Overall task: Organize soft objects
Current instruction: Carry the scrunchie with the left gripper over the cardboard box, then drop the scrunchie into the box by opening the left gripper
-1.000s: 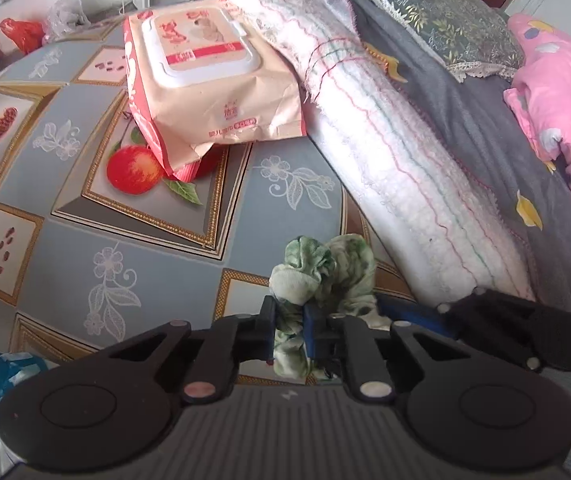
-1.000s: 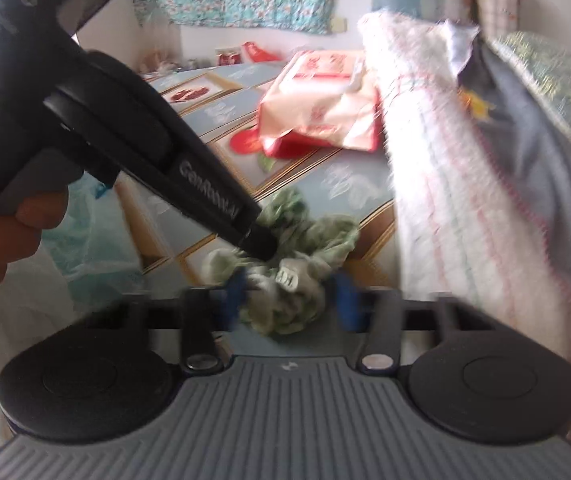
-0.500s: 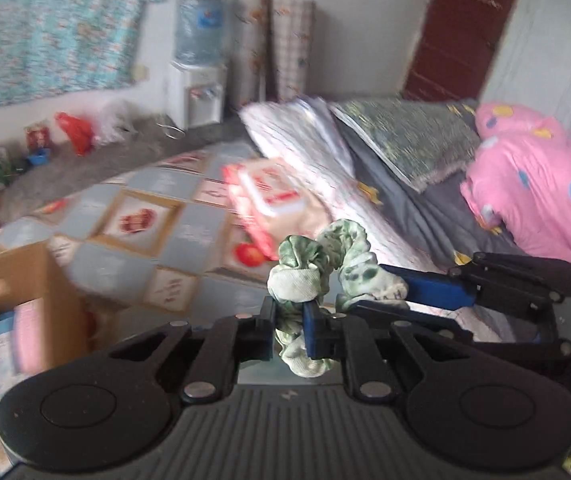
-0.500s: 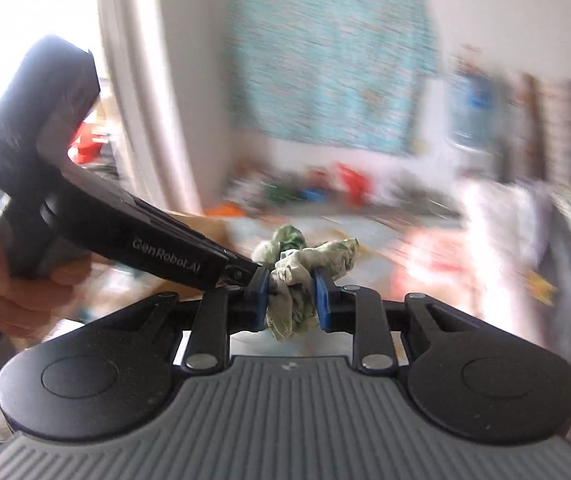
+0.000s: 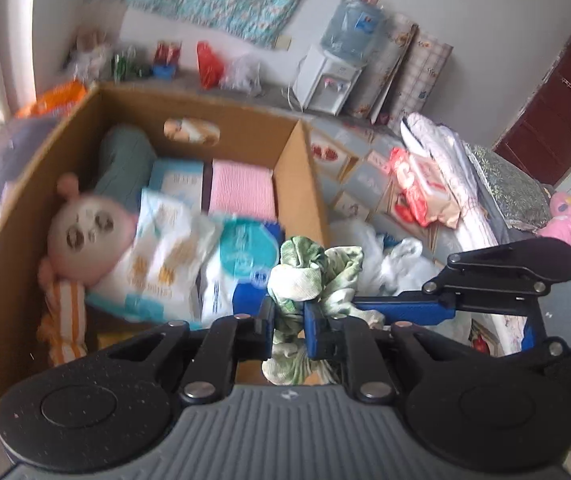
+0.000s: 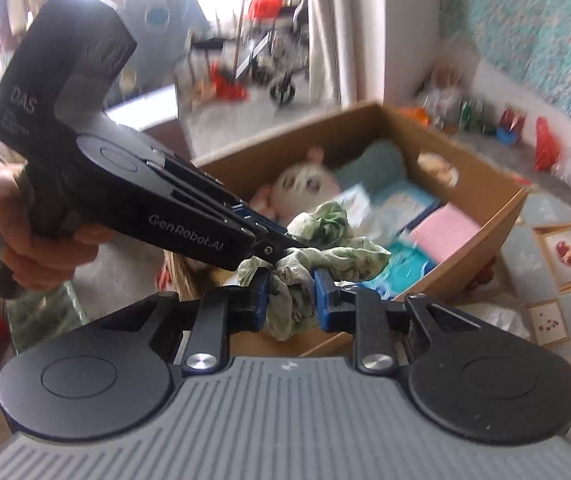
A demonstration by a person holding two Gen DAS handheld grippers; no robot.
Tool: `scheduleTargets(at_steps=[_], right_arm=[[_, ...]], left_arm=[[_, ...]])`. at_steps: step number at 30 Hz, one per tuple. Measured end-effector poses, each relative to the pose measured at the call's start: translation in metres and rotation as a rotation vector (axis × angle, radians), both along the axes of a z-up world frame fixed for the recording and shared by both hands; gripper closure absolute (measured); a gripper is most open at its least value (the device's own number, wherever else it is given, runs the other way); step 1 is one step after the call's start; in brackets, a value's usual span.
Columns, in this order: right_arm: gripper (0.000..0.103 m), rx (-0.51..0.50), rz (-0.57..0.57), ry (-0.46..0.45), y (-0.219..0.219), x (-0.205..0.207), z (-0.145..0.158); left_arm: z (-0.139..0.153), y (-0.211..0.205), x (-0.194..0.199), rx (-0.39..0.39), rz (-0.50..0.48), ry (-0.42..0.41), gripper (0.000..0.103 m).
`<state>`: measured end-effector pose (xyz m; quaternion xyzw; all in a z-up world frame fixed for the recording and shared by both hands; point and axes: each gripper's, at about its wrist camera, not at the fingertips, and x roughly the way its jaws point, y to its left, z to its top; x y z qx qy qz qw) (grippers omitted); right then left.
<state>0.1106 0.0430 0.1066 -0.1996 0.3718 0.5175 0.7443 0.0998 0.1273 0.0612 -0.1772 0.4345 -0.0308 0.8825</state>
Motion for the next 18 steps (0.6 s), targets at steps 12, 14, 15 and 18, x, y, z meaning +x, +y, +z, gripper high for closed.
scheduleTargets(at_steps=[12,14,15,18], right_arm=[[0.070,-0.236,0.022,0.043,0.054,-0.022,-0.012],[0.059,-0.229,0.016,0.055,0.053,-0.019,-0.013],[0.057,-0.228,0.011,0.052,0.054,-0.019,-0.014],[0.052,-0.223,0.001,0.024,0.051,-0.005,-0.029]], left_arm=[[-0.029,0.036,-0.014,-0.067,0.018,0.004,0.050],[-0.026,0.039,-0.019,-0.050,0.028,-0.014,0.049],[-0.024,0.040,-0.022,-0.047,0.033,-0.025,0.049],[-0.020,0.041,-0.030,-0.027,0.043,-0.059,0.046]])
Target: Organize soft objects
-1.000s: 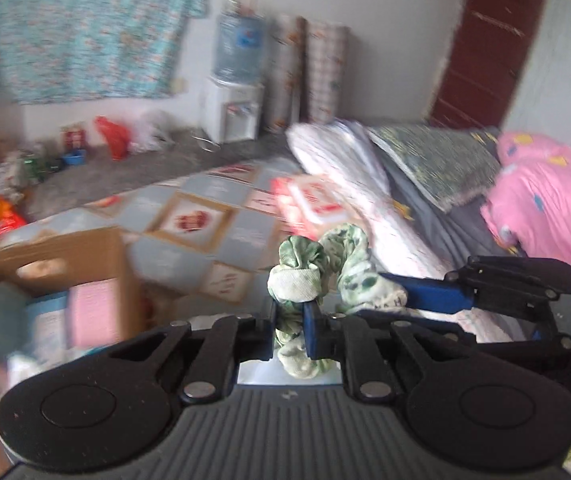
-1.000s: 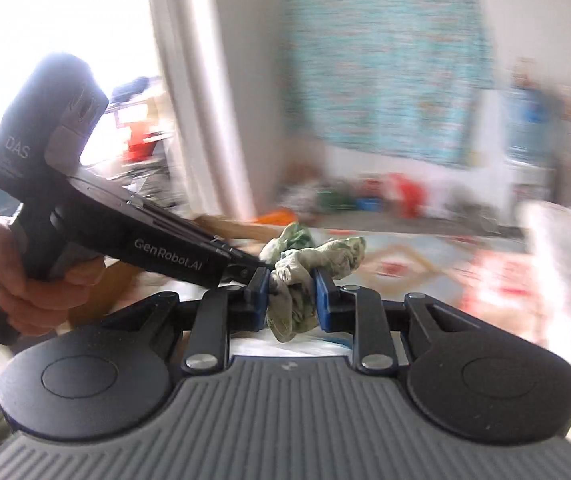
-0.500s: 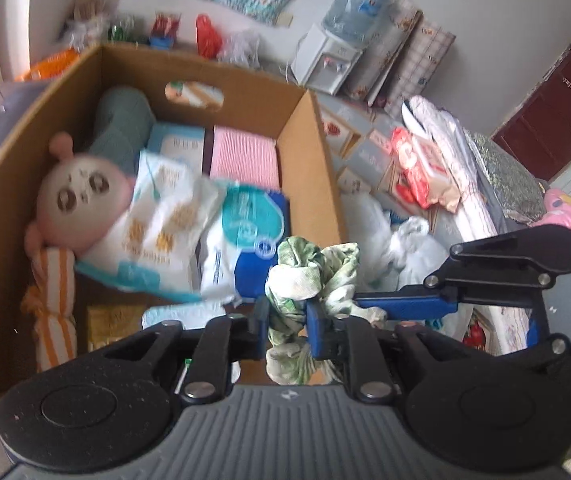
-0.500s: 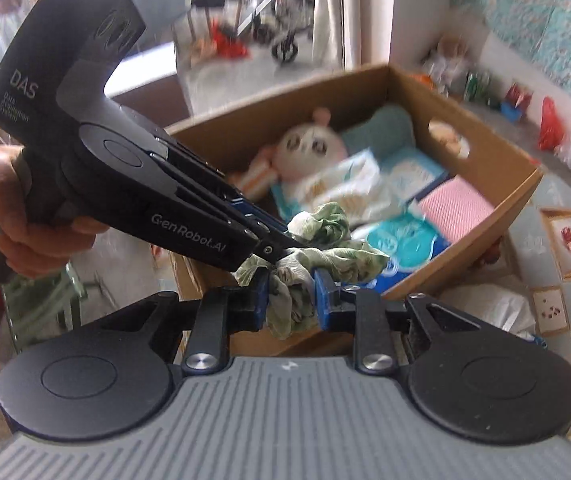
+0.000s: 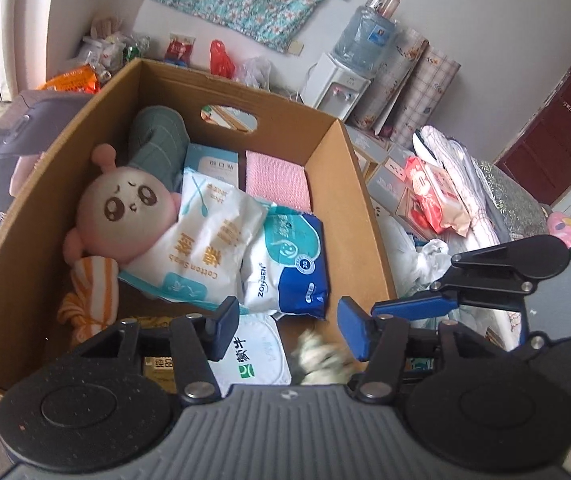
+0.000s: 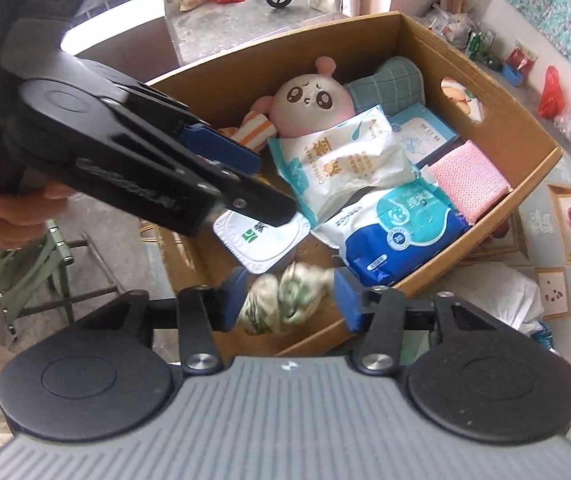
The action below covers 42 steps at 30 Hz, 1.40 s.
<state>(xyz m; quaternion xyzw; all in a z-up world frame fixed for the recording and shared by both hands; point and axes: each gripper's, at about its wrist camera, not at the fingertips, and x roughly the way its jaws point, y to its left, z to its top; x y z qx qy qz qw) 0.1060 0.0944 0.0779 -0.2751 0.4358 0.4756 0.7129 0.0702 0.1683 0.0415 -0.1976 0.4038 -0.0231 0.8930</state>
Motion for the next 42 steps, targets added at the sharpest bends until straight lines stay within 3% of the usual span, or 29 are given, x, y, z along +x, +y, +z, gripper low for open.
scheduleTargets(at_steps=[7,10,14,17,21,29,36,42], right_arm=[[0.046,0.140,-0.083,0.003,-0.039,0.024,0.002],[0.035,0.264,-0.159,-0.014,-0.070,0.023,0.010],[0.018,0.426,-0.276,-0.078,-0.118,0.012,0.020],[0.013,0.509,-0.386,-0.147,-0.150,-0.002,0.022],[0.002,0.589,-0.519,-0.199,-0.183,-0.022,0.015],[0.001,0.622,-0.674,-0.247,-0.217,-0.058,-0.011],[0.001,0.585,-0.696,-0.268,-0.215,-0.076,-0.021],[0.001,0.553,-0.684,-0.313,-0.208,-0.095,-0.017]], left_arm=[[0.008,-0.007,-0.016,0.098,0.053,-0.070,0.028],[0.013,-0.014,-0.023,0.164,0.100,-0.111,0.019],[0.020,-0.034,-0.033,0.312,0.155,-0.166,0.004],[0.025,-0.049,-0.042,0.364,0.180,-0.197,0.000],[0.030,-0.064,-0.054,0.364,0.202,-0.210,0.000],[0.029,-0.078,-0.085,0.393,0.275,-0.193,0.000],[0.017,-0.079,-0.107,0.315,0.302,-0.144,0.000],[0.013,-0.085,-0.123,0.303,0.307,-0.148,0.000]])
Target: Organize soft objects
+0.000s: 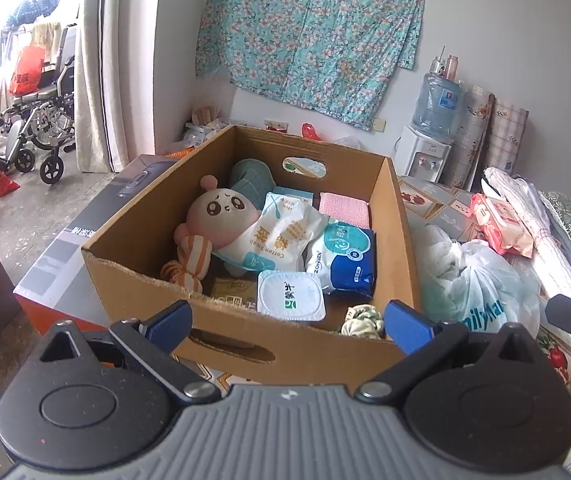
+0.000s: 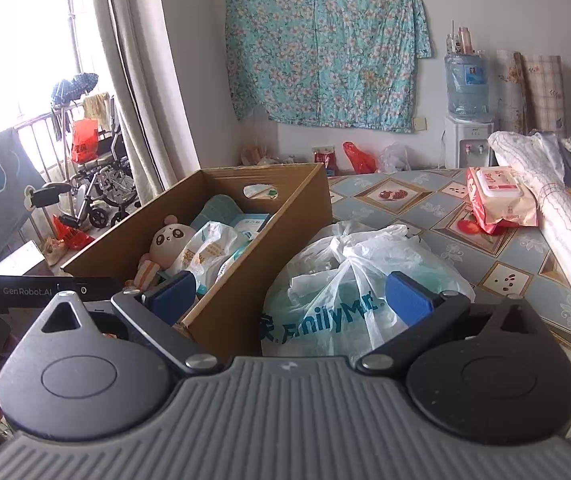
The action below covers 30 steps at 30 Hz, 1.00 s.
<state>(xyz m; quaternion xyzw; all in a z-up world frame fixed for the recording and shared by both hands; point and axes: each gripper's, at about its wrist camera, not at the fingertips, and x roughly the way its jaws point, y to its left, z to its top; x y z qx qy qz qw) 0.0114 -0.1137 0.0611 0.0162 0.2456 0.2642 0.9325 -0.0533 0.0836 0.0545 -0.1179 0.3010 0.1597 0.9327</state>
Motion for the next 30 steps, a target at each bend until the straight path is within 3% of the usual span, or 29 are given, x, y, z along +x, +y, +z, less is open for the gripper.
scheduleTargets(at_steps=[9,18,25,30], right_arm=[[0.001,-0.079,0.010,-0.042,0.016,-0.021,-0.002],[0.001,-0.211,-0.083,-0.124,0.026,-0.041,-0.008],[0.001,-0.097,-0.179,0.028,0.010,-0.035,-0.024],[0.001,-0.047,-0.159,0.122,0.011,-0.030,-0.037]], left_arm=[[-0.006,-0.001,-0.011,-0.012,0.003,0.006,0.000],[-0.028,-0.016,-0.021,0.025,-0.017,0.055,0.000],[-0.036,-0.020,-0.027,0.029,-0.077,0.047,0.000],[-0.038,-0.020,-0.026,0.000,-0.073,0.037,0.000]])
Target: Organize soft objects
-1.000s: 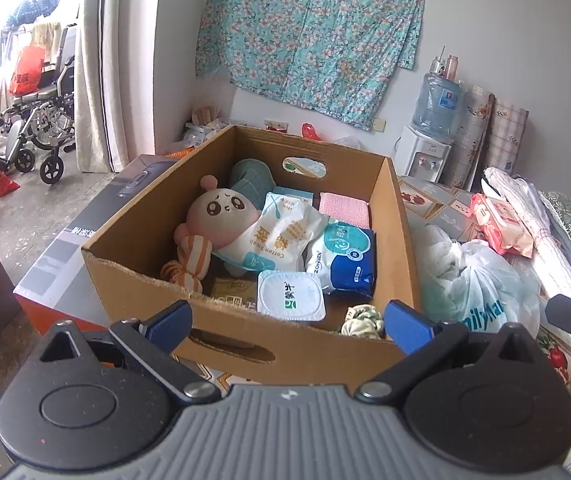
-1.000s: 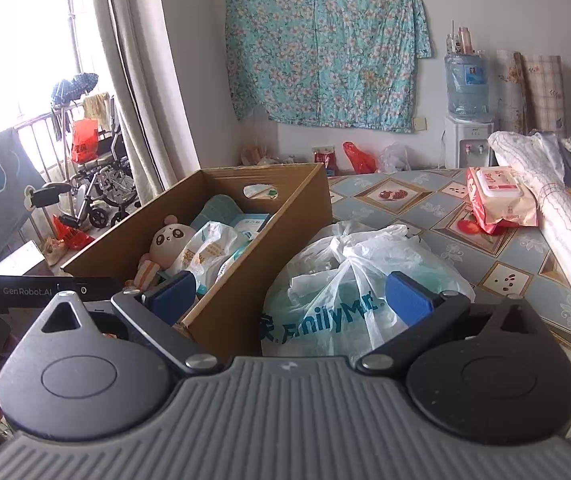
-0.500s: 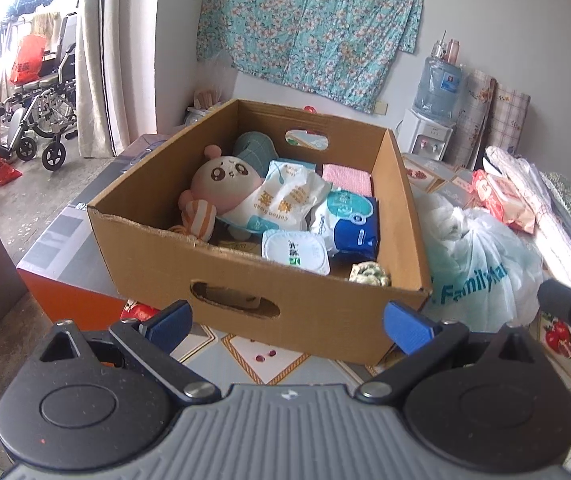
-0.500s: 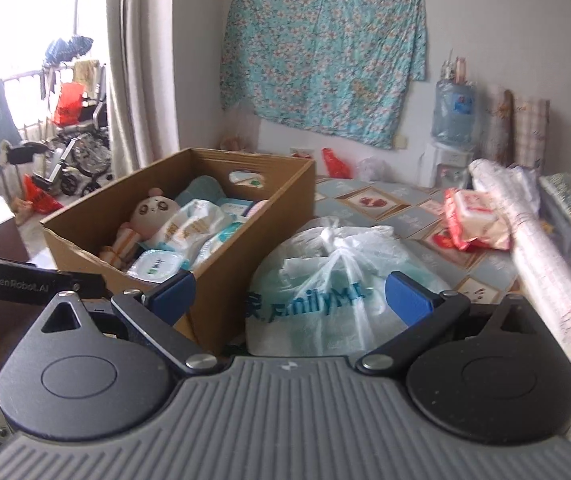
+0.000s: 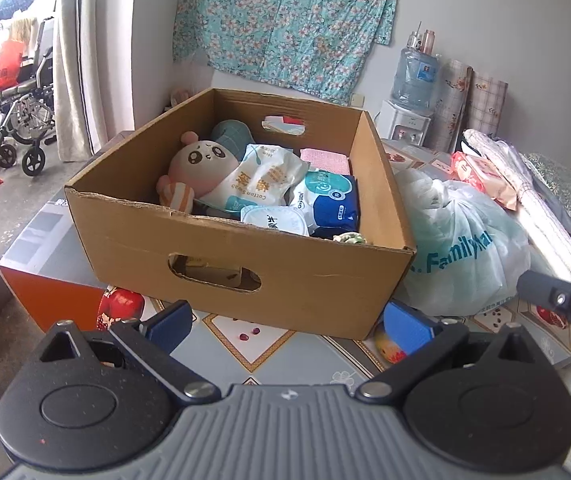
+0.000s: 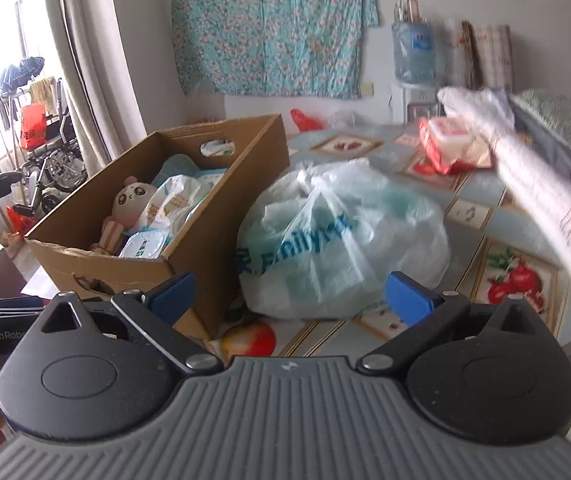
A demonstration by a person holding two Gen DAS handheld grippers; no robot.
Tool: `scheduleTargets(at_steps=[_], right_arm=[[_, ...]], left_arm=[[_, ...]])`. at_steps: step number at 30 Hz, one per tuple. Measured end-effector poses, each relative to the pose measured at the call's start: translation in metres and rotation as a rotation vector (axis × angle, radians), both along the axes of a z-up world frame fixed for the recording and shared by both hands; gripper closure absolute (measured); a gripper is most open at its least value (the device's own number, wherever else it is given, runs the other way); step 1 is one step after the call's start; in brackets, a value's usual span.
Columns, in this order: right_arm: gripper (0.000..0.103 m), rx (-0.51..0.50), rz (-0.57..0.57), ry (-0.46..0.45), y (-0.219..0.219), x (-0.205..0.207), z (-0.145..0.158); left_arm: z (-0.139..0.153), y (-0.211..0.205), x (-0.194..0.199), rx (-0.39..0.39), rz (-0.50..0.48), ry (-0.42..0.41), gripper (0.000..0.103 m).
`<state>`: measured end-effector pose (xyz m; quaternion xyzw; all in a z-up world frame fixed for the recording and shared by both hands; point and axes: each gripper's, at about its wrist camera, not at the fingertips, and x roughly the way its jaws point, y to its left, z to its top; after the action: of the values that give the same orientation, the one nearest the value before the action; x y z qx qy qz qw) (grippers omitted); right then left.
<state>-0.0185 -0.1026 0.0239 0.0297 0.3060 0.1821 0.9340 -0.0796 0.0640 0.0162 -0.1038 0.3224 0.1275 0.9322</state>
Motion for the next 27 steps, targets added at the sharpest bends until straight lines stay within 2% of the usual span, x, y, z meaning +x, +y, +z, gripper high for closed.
scheduleTargets(at_steps=[9,15,27], right_arm=[[0.001,-0.035,0.066,0.032,0.022,0.008,-0.005],[0.001,-0.060,0.073,0.032,0.029,0.014,-0.007],[0.001,-0.092,0.057,0.030,0.032,0.019,-0.011]], left_arm=[[0.005,-0.002,0.006,0.012,0.011,0.005,0.000],[0.006,-0.008,0.010,0.057,0.022,0.009,0.000],[0.004,-0.008,0.015,0.072,0.031,0.026,0.000]])
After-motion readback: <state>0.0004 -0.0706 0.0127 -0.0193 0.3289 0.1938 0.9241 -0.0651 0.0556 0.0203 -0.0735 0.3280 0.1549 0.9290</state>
